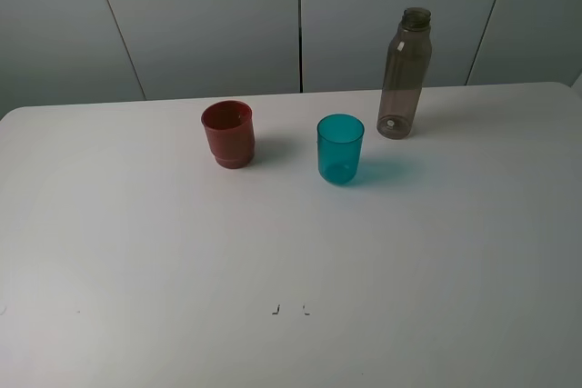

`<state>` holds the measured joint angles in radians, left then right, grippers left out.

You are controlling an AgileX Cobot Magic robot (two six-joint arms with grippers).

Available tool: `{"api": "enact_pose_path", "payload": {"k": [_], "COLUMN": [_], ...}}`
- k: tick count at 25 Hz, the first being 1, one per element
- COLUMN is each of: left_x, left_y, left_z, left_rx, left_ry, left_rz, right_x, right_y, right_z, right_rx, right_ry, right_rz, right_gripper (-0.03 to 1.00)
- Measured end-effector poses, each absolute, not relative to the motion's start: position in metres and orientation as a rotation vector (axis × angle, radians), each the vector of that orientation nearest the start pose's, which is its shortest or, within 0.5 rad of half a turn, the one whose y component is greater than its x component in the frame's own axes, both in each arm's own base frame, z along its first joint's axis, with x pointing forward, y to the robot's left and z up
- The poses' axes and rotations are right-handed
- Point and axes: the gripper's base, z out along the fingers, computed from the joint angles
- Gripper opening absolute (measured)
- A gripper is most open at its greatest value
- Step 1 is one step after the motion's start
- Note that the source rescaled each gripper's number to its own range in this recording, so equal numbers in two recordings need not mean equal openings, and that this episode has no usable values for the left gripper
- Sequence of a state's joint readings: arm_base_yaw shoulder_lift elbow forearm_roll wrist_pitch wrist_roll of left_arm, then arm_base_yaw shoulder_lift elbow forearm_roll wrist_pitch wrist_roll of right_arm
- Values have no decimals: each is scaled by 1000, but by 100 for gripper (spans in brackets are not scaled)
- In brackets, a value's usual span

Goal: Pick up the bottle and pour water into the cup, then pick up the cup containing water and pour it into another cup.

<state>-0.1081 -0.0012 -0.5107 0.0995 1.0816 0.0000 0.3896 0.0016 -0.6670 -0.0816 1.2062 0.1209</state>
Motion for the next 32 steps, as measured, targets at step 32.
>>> {"api": "enact_pose_path", "payload": {"k": [32], "left_x": [-7], "left_y": [9], "left_z": [279], "left_rx": [104], "left_ry": [2047], "left_rz": [52], "right_x": [-8], "right_y": [0], "right_z": [278], "right_rx": [-59], "right_ry": [2070], "right_rz": [63], "right_gripper": [99]}}
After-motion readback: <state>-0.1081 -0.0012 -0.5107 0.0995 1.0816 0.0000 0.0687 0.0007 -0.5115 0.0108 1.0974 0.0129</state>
